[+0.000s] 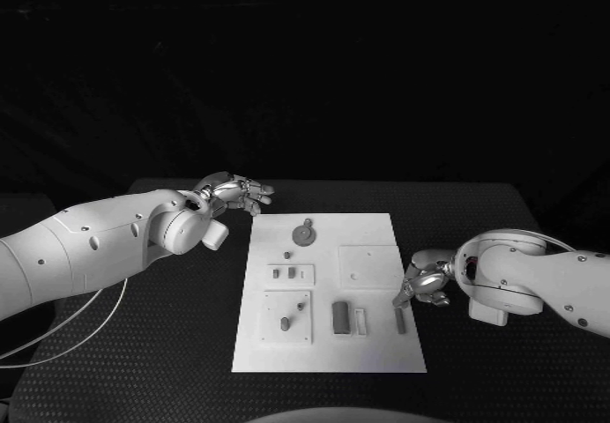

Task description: Assemble the parts on the task board

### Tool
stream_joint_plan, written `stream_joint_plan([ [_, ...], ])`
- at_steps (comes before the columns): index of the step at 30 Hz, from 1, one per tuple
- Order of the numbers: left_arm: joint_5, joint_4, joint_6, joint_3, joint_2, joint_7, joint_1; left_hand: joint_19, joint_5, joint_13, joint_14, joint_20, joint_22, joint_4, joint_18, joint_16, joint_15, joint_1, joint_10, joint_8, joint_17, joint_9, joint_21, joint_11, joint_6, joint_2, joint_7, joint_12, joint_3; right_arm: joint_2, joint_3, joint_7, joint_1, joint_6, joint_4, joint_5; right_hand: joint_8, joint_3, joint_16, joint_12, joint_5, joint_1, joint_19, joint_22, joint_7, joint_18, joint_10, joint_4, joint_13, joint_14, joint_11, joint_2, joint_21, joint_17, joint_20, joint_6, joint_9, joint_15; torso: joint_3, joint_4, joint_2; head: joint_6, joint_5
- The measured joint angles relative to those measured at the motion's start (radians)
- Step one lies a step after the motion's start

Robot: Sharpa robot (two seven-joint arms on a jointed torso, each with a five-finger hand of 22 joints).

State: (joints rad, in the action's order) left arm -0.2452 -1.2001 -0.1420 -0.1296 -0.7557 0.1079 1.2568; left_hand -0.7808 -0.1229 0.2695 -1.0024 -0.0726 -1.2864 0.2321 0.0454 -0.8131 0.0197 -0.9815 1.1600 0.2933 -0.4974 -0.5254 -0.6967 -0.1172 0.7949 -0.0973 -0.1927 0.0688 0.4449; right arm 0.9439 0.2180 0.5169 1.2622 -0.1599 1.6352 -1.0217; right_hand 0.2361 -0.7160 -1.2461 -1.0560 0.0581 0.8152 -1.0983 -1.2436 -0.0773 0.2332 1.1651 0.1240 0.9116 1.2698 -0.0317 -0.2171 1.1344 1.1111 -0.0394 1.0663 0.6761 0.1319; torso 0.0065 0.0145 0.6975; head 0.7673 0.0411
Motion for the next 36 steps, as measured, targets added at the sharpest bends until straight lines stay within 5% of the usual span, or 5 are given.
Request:
stream_joint_plan([
  [5, 0.0, 0.0, 0.001, 0.0, 0.001, 0.0, 0.0, 0.0, 0.0, 0.0, 0.0, 0.0, 0.0, 0.0, 0.0, 0.0, 0.0, 0.0, 0.0, 0.003, 0.0, 0.0, 0.0, 0.0, 0.0, 0.0, 0.0, 0.0, 0.0, 0.012, 0.017, 0.027, -0.003, -0.024, 0.014, -0.033, 0.0, 0.001, 0.0, 0.0, 0.0, -0.004, 0.004, 0.0, 0.0, 0.006, 0.0, -0.01, 0.0, 0.0, 0.0, -0.004, 0.0, 0.0, 0.004, 0.0, 0.003, 0.0, 0.0006, -0.0007, -0.001, 0.001, -0.003],
  [22, 0.0, -0.001, 0.004, -0.001, 0.0, 0.0, 0.0, 0.0, 0.0, 0.0, 0.0, 0.0, -0.001, 0.0, -0.007, 0.004, 0.0, 0.0, 0.0, 0.004, -0.001, 0.0, 0.0, 0.001, 0.0, 0.0, 0.0, 0.0, 0.0, -0.029, 0.021, 0.067, -0.065, -0.017, -0.02, -0.131, 0.005, -0.014, 0.004, -0.008, -0.004, -0.02, 0.004, 0.0, 0.004, 0.008, 0.0, -0.048, 0.01, -0.001, 0.0, -0.02, 0.0, 0.0, 0.004, 0.008, 0.015, -0.002, 0.0, 0.0031, 0.001, 0.003, -0.009],
  [36, 0.0, -0.003, 0.008, -0.001, -0.003, -0.001, 0.0, 0.0, 0.0, 0.0, 0.0, 0.0, -0.002, -0.003, -0.008, 0.004, 0.0, 0.0, -0.001, 0.004, -0.002, 0.0, 0.0, 0.001, 0.0, 0.0, 0.0, 0.0, -0.003, -0.061, 0.016, 0.07, -0.076, 0.002, -0.036, -0.173, 0.01, -0.018, 0.004, -0.008, -0.004, -0.037, 0.004, 0.002, 0.004, 0.007, 0.004, -0.087, 0.012, 0.001, 0.003, -0.037, 0.0, 0.0, 0.004, 0.008, 0.019, -0.004, 0.0002, 0.002, 0.001, 0.01, -0.002],
])
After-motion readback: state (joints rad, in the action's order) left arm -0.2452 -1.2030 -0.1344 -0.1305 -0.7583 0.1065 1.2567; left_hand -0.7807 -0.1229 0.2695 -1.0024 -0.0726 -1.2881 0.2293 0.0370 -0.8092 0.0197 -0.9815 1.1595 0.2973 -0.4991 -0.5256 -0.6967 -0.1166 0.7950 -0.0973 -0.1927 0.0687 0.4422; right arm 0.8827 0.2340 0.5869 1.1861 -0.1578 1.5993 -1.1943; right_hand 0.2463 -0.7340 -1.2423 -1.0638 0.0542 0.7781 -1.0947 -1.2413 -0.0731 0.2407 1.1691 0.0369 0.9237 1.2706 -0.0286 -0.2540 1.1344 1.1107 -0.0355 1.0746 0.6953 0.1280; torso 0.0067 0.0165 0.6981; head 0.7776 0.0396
